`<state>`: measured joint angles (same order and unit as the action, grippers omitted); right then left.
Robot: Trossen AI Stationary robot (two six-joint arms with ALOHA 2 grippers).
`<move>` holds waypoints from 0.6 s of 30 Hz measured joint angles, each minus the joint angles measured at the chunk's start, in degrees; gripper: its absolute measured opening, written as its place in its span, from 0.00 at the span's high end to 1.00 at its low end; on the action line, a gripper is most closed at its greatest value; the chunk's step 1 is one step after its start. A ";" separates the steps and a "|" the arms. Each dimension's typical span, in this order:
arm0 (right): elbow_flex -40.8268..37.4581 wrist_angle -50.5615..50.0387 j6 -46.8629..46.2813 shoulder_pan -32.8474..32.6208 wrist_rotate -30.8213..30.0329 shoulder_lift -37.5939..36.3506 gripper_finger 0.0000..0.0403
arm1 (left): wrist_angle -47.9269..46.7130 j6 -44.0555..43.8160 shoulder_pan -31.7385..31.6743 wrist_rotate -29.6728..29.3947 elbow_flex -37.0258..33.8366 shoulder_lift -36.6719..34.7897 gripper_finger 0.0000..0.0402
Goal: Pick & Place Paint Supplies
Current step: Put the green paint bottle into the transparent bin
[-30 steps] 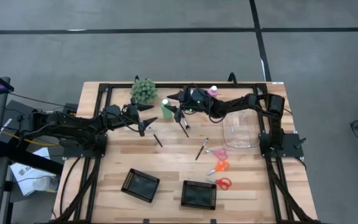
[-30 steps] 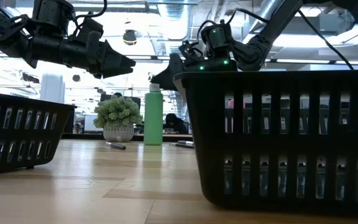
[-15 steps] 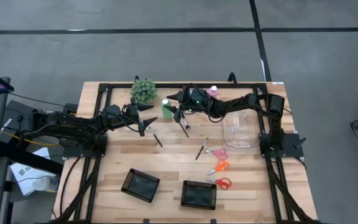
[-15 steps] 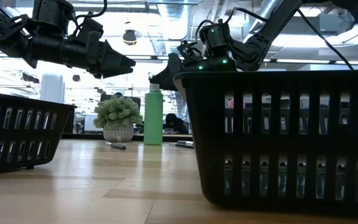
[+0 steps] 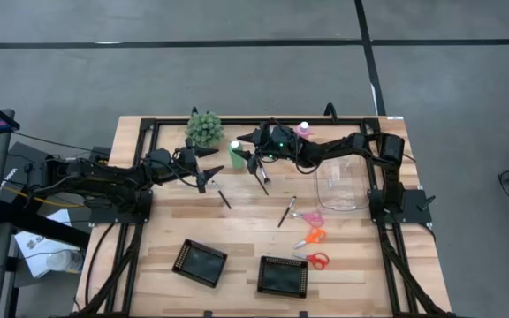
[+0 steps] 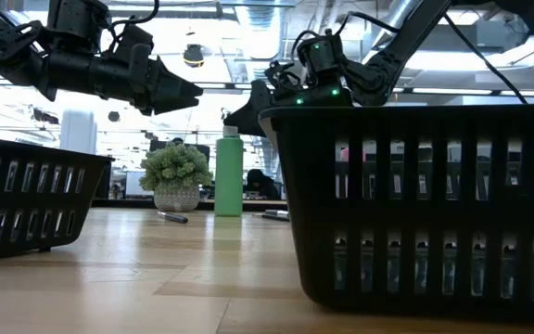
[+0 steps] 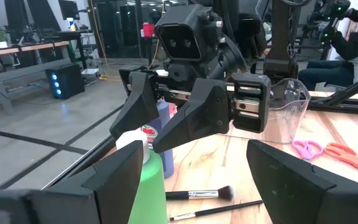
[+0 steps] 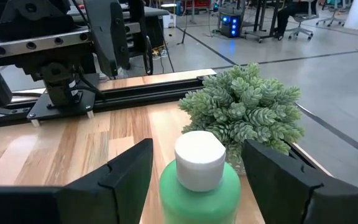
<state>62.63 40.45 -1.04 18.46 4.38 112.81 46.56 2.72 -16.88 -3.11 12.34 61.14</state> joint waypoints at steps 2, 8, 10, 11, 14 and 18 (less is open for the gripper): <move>0.00 -0.04 0.11 0.00 0.00 0.00 0.43 | -0.01 0.00 -0.02 0.00 0.00 -0.02 0.30; 0.08 -1.34 1.74 -0.30 0.02 0.01 0.51 | -0.01 0.00 -0.01 0.00 0.00 0.00 0.30; 1.08 -3.74 2.79 -0.41 0.00 0.07 0.52 | 0.00 0.00 -0.02 0.00 0.00 0.00 0.30; 1.60 -4.66 2.99 -0.48 0.04 0.07 0.53 | 0.00 -0.01 -0.02 -0.02 0.00 -0.02 0.30; 3.32 -6.88 3.17 -0.48 0.02 0.07 0.52 | 0.00 0.00 -0.02 0.00 0.00 0.00 0.30; 3.65 -7.89 3.17 -0.48 0.04 0.07 0.48 | -0.01 0.00 -0.02 -0.02 0.00 0.00 0.30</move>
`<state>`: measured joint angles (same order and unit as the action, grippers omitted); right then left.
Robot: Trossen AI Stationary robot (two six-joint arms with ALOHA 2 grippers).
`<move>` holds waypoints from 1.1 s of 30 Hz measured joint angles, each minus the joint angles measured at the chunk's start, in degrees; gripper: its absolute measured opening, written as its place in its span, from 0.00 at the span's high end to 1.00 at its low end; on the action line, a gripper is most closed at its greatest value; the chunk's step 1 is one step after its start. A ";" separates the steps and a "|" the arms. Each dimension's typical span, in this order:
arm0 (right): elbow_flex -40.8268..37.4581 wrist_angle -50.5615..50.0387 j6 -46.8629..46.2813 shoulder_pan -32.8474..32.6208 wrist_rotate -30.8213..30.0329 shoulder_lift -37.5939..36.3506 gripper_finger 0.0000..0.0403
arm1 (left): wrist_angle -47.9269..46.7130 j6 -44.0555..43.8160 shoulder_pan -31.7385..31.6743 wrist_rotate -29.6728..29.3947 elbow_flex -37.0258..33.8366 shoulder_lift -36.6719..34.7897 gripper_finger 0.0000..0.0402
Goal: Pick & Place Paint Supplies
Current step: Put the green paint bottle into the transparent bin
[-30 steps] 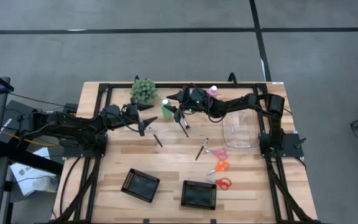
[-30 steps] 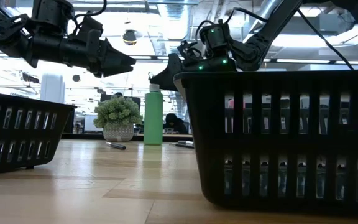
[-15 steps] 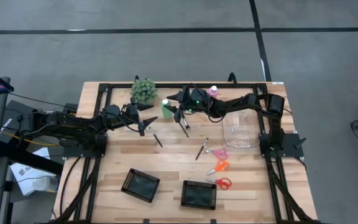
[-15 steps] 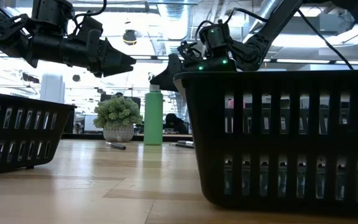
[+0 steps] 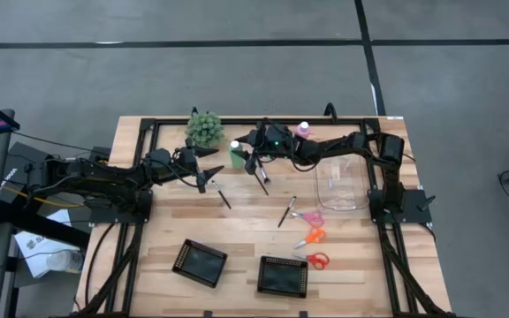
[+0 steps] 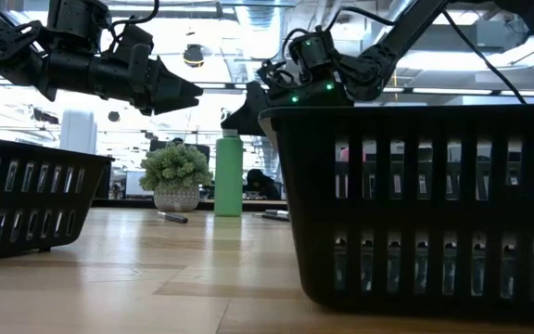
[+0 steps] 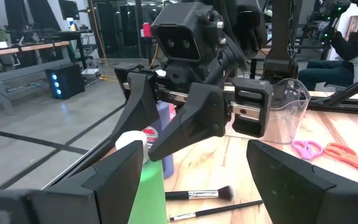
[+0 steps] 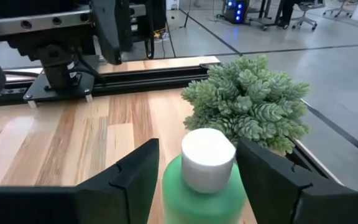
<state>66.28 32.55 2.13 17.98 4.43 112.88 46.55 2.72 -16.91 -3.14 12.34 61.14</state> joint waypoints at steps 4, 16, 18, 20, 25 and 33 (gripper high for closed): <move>0.00 -0.83 -0.02 -0.02 0.00 0.00 0.47 | -0.03 -0.02 0.00 0.02 0.00 0.00 0.30; 0.00 -0.50 -0.16 -0.33 -0.46 0.00 0.65 | -0.01 -0.02 0.00 0.02 0.00 0.00 0.30; 0.02 -0.53 -0.19 -0.33 -0.48 0.00 0.70 | -0.01 -0.01 0.00 0.01 0.00 -0.01 0.30; 0.02 -0.59 -0.17 -0.35 -0.46 0.00 0.74 | -0.01 -0.02 0.02 0.00 0.00 0.00 0.30; 0.04 -0.69 -0.11 -0.35 -0.44 0.00 0.79 | -0.01 -0.02 0.00 0.01 0.00 -0.01 0.30; 0.04 -0.76 0.87 -1.41 -0.42 -0.12 0.79 | -0.01 0.00 0.01 0.02 0.00 0.00 0.30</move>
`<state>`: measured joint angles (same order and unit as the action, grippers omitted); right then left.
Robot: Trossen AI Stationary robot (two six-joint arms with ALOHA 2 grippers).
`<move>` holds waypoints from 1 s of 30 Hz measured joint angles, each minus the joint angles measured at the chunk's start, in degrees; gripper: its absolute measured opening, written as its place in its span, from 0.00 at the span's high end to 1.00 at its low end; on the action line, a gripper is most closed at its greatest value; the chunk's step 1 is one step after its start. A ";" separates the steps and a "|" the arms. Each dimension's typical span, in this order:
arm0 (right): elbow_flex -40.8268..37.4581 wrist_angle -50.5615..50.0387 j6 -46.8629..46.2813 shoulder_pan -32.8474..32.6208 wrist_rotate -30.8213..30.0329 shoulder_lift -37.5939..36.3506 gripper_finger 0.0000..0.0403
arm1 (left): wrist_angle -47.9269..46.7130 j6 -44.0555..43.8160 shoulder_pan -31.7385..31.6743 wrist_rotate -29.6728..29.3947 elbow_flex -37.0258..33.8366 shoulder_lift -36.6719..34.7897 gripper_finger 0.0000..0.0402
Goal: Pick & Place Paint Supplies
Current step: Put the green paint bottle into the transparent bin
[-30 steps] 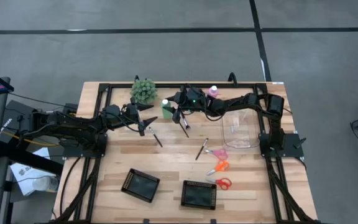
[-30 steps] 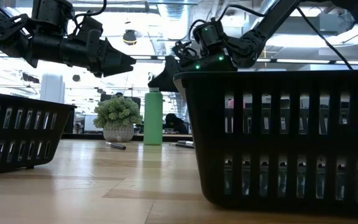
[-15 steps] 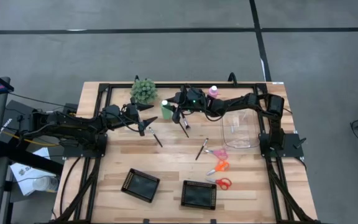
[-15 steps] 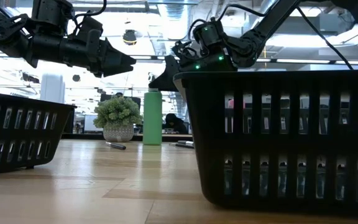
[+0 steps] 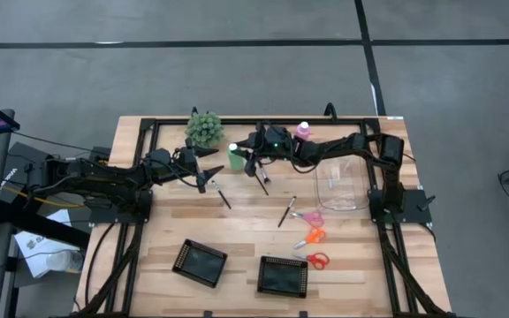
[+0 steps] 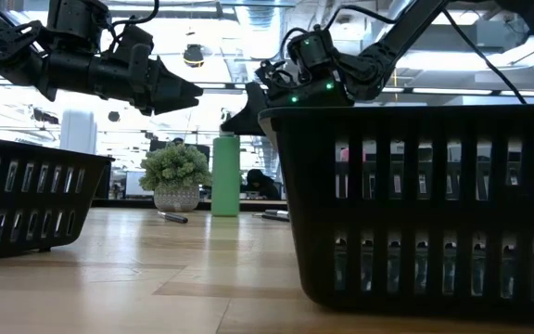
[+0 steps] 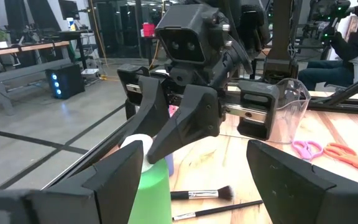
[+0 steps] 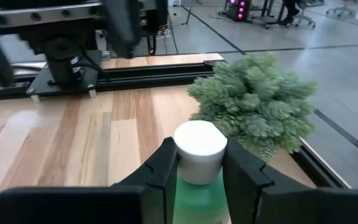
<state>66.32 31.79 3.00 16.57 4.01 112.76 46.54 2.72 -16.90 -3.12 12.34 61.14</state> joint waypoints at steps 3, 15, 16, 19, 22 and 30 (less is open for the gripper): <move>0.00 -0.07 0.93 -1.53 0.32 -0.32 0.79 | 0.00 0.00 0.00 -0.01 0.00 0.00 0.30; -1.29 -1.81 4.71 -8.13 -1.59 -7.73 0.79 | 1.02 0.04 0.88 3.52 0.00 -0.29 0.30; -1.43 -3.42 4.87 -8.53 -2.14 -9.07 0.79 | 0.98 0.13 1.01 3.52 0.00 -0.72 0.30; -2.36 -8.89 6.37 -10.30 -4.51 -13.24 0.79 | 0.66 0.31 1.62 3.74 -0.02 -1.94 0.30; -4.87 -10.45 6.67 -12.12 -5.60 -17.70 0.79 | -0.70 0.33 1.70 5.10 -0.02 -4.26 0.30; -19.34 6.35 5.57 -15.91 -5.52 -28.12 0.79 | -4.35 1.41 1.67 5.12 -0.02 -9.55 0.30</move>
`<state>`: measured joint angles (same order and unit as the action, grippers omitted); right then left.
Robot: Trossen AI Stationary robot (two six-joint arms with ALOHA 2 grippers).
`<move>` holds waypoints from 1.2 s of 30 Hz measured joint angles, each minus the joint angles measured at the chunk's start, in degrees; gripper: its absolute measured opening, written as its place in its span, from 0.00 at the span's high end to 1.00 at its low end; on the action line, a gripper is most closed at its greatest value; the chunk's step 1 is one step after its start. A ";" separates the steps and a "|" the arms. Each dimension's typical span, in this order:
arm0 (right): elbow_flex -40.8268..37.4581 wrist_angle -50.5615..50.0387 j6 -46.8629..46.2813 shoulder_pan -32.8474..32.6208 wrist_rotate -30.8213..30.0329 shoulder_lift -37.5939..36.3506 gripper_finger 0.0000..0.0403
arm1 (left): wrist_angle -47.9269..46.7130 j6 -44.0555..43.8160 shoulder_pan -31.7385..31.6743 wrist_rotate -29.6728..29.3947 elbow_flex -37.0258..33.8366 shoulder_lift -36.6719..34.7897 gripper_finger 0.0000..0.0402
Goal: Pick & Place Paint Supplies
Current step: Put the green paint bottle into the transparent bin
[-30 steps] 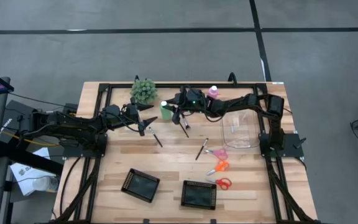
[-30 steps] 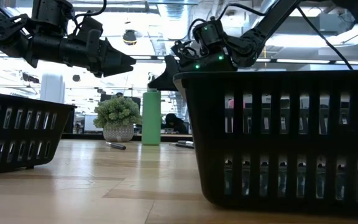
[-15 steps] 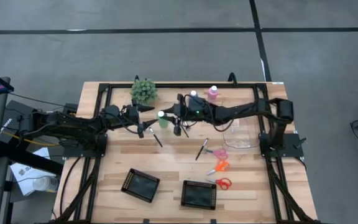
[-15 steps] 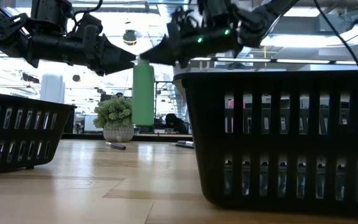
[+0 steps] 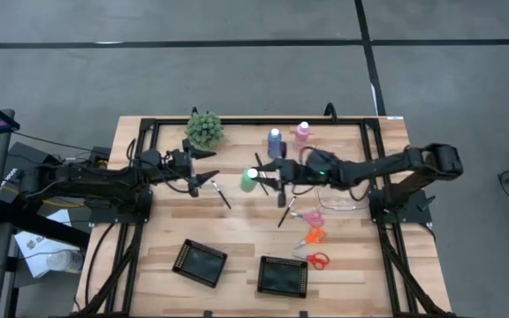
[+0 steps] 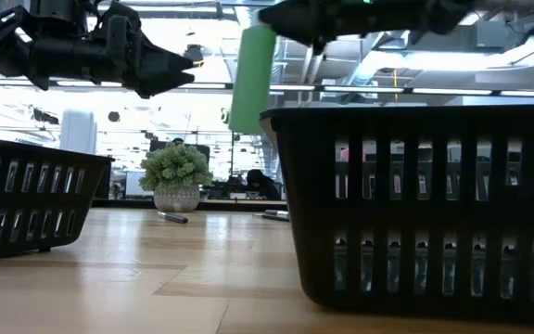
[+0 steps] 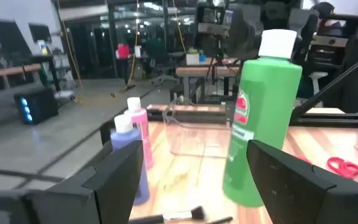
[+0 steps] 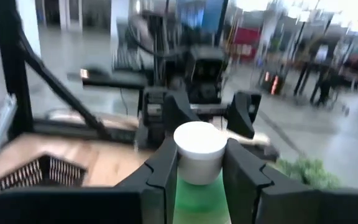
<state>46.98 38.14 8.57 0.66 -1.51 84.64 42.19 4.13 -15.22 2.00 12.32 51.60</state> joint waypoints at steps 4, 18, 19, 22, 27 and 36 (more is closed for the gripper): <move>-10.09 14.95 0.42 -2.14 -0.23 -2.05 0.79 | -0.17 0.18 0.00 0.00 0.00 -0.72 0.30; -25.68 13.92 -1.96 -11.03 -21.23 -15.17 0.80 | 0.25 1.61 0.00 0.00 0.00 -0.50 0.30; -25.68 11.28 -2.08 -11.63 -24.31 -16.94 0.80 | 0.28 1.61 0.00 -0.02 0.00 -0.50 0.30; -25.75 4.18 -2.13 -13.19 -32.50 -22.27 0.80 | 0.26 1.61 0.00 0.00 0.00 -0.50 0.30; -25.73 -3.74 -2.02 -15.77 -42.75 -31.32 0.80 | 0.26 1.63 0.00 -0.01 0.00 -0.50 0.30; -25.73 -9.78 3.23 -17.10 -58.53 -42.16 0.80 | 0.33 1.63 -0.18 0.00 0.00 -0.50 0.30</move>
<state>21.26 28.36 11.80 -16.45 -60.04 42.48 42.52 5.76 -15.41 2.00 12.32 51.09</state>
